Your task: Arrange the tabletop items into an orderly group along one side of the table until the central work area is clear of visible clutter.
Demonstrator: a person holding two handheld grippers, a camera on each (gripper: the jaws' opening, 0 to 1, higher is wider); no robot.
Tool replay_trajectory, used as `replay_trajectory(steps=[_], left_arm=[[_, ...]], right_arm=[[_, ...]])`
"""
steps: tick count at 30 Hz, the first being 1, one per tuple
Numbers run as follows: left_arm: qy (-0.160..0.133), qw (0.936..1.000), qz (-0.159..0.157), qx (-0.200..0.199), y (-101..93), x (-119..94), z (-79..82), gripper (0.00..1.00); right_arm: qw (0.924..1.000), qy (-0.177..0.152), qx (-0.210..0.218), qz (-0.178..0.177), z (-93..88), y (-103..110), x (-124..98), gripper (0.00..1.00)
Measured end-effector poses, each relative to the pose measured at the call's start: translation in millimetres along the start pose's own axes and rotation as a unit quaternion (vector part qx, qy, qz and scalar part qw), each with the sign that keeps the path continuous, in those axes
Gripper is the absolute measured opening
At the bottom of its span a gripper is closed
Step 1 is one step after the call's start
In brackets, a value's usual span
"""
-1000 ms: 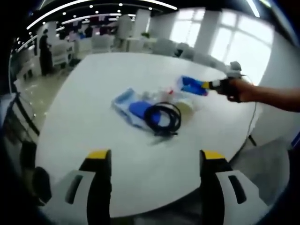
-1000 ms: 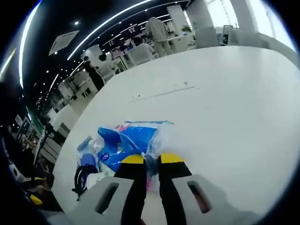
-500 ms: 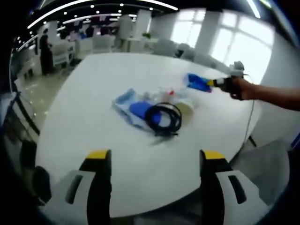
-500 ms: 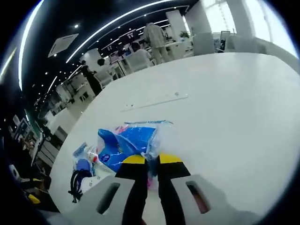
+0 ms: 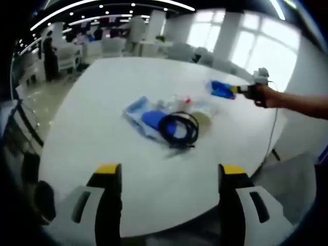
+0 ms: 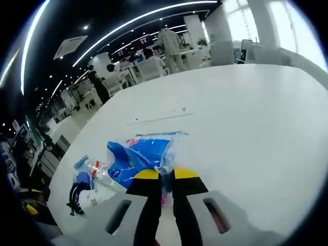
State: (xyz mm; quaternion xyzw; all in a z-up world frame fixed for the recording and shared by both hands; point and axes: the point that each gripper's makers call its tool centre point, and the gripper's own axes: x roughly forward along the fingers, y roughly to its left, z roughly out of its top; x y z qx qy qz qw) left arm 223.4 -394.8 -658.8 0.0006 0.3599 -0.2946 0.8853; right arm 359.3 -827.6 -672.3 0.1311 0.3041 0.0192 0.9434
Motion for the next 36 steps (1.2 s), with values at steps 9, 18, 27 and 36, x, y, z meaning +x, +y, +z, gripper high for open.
replay_trajectory(steps=[9, 18, 27, 36], left_arm=[[0.007, 1.0, 0.0, 0.0, -0.4, 0.9, -3.4, 0.74], [0.013, 0.9999, 0.008, 0.006, 1.1, 0.6, -4.8, 0.74], [0.016, 0.9997, 0.015, -0.002, 6.0, 0.3, -6.8, 0.74], [0.017, 0.9997, 0.015, -0.001, 5.0, 1.0, -6.7, 0.74]], right_arm=[[0.9997, 0.024, -0.002, -0.009, -13.9, -22.6, 7.2, 0.06], [0.9987, 0.047, 0.008, -0.017, -29.6, -37.4, 18.0, 0.06], [0.9979, 0.056, 0.02, -0.024, -41.2, -38.8, 20.3, 0.07], [0.9967, 0.051, 0.047, -0.043, -46.7, -48.8, 15.4, 0.24]])
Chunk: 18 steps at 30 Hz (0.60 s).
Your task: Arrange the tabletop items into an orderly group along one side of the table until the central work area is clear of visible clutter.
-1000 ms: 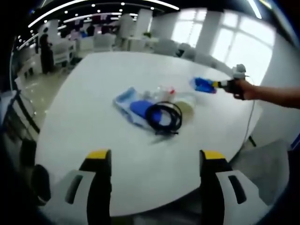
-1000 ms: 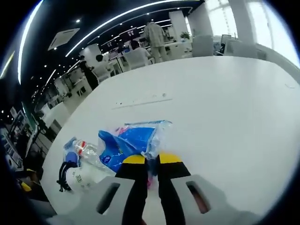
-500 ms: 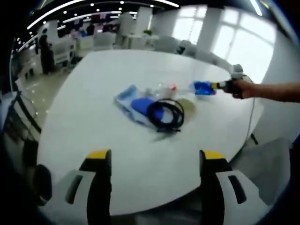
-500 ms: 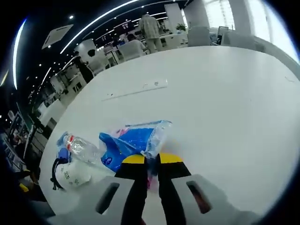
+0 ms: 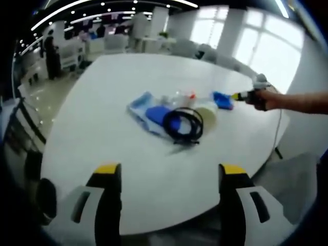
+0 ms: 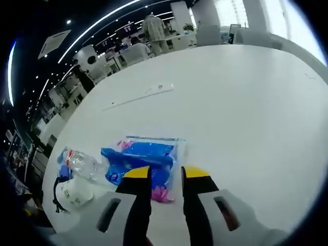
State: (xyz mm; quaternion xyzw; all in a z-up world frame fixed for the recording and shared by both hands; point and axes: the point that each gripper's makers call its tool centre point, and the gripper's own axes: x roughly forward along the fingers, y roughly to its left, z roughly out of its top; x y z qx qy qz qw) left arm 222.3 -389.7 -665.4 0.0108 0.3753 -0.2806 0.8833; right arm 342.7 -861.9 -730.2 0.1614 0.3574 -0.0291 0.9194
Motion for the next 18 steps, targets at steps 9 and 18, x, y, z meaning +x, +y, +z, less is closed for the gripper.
replay_trajectory(steps=[9, 18], left_arm=[[-0.001, 1.0, -0.002, -0.004, -0.4, 1.2, -0.5, 0.74], [-0.001, 1.0, 0.0, -0.006, 0.3, 1.8, -0.6, 0.74]], right_arm=[[1.0, 0.0, -0.002, -0.003, -1.3, -9.2, 3.1, 0.36], [0.9998, 0.014, 0.012, 0.001, -17.1, -3.4, 13.2, 0.32]])
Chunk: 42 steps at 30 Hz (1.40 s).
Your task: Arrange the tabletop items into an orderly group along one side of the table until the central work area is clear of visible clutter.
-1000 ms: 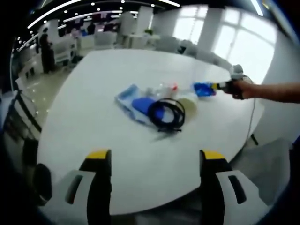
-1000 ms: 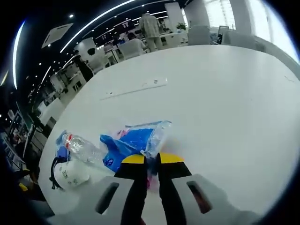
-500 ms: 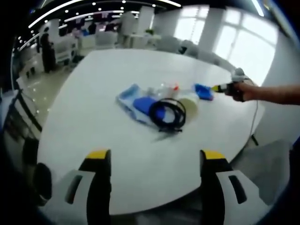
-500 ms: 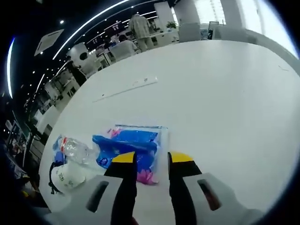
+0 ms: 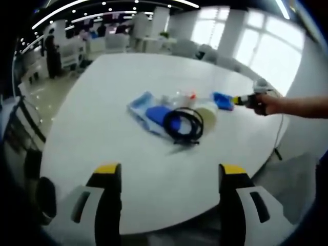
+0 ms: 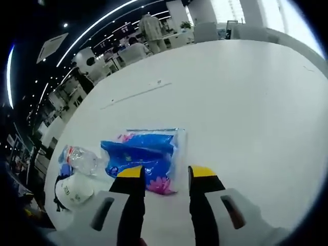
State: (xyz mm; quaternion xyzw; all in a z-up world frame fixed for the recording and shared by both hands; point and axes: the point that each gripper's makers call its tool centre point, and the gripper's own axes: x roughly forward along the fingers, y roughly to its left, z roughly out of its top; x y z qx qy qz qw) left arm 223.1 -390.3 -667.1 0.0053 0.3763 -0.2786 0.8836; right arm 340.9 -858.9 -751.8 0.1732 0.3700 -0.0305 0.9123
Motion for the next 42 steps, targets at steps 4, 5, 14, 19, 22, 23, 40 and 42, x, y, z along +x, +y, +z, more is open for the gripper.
replay_trajectory(steps=[4, 5, 14, 19, 22, 23, 40, 42], left_arm=[[0.0, 1.0, 0.001, -0.002, 0.4, -0.2, -0.2, 0.74], [0.0, 1.0, 0.001, -0.002, 0.4, -0.2, -0.2, 0.74], [-0.002, 0.9999, 0.01, -0.012, 5.4, -2.0, 0.5, 0.73], [0.001, 0.9999, 0.009, -0.007, 4.1, -1.3, -0.3, 0.73], [0.001, 0.9999, 0.009, -0.008, 4.0, -1.5, -0.4, 0.73], [0.001, 0.9999, 0.009, -0.008, 4.4, -1.6, -0.5, 0.73], [0.01, 0.9999, 0.012, 0.007, 3.1, -1.0, -2.1, 0.74], [0.009, 0.9998, 0.012, 0.01, 2.9, -0.9, -2.0, 0.74]], right_arm=[[0.9999, 0.002, 0.01, -0.003, -10.4, 17.1, -12.1, 0.23], [0.9999, 0.002, 0.012, -0.004, -12.4, 20.5, -15.2, 0.2], [0.9998, 0.003, 0.013, -0.014, -4.5, 6.9, -2.9, 0.04], [0.9998, 0.007, -0.013, -0.013, -1.7, -1.5, 5.3, 0.04], [0.9996, 0.01, -0.021, -0.012, 4.0, -8.4, 12.9, 0.04], [0.9996, 0.007, -0.023, -0.013, 5.8, -9.8, 14.2, 0.04], [0.9996, -0.003, -0.02, -0.022, 7.8, -10.9, 6.3, 0.33], [0.9998, -0.003, -0.012, -0.018, 8.1, -9.8, 3.3, 0.35]])
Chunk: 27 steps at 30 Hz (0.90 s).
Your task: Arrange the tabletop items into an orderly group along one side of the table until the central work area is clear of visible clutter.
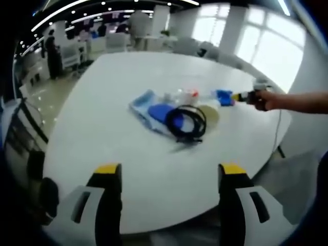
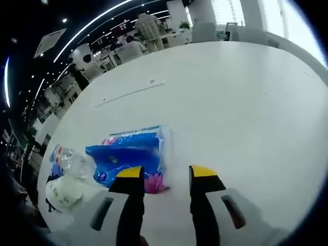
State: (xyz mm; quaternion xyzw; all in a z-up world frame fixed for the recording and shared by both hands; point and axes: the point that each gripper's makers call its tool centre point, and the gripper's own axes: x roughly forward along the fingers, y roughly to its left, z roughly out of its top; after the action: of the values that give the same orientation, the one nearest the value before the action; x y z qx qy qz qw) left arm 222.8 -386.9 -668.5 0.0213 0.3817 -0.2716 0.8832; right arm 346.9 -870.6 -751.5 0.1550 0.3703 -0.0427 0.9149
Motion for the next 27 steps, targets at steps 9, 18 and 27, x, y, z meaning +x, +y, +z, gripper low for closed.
replay_trajectory(steps=[9, 18, 27], left_arm=[[-0.013, 0.9999, 0.0, 0.002, -0.7, -3.4, 4.4, 0.74], [-0.026, 0.9996, -0.009, -0.002, -3.6, -5.5, 8.4, 0.74], [-0.039, 0.999, -0.018, -0.011, -4.8, -7.2, 13.3, 0.74]], right_arm=[[0.9993, -0.009, -0.029, 0.023, -7.5, 36.6, -39.6, 0.43], [0.9972, -0.013, -0.052, 0.051, -5.3, 53.9, -38.0, 0.48], [0.9946, -0.01, -0.072, 0.074, -21.8, 84.0, -55.0, 0.52]])
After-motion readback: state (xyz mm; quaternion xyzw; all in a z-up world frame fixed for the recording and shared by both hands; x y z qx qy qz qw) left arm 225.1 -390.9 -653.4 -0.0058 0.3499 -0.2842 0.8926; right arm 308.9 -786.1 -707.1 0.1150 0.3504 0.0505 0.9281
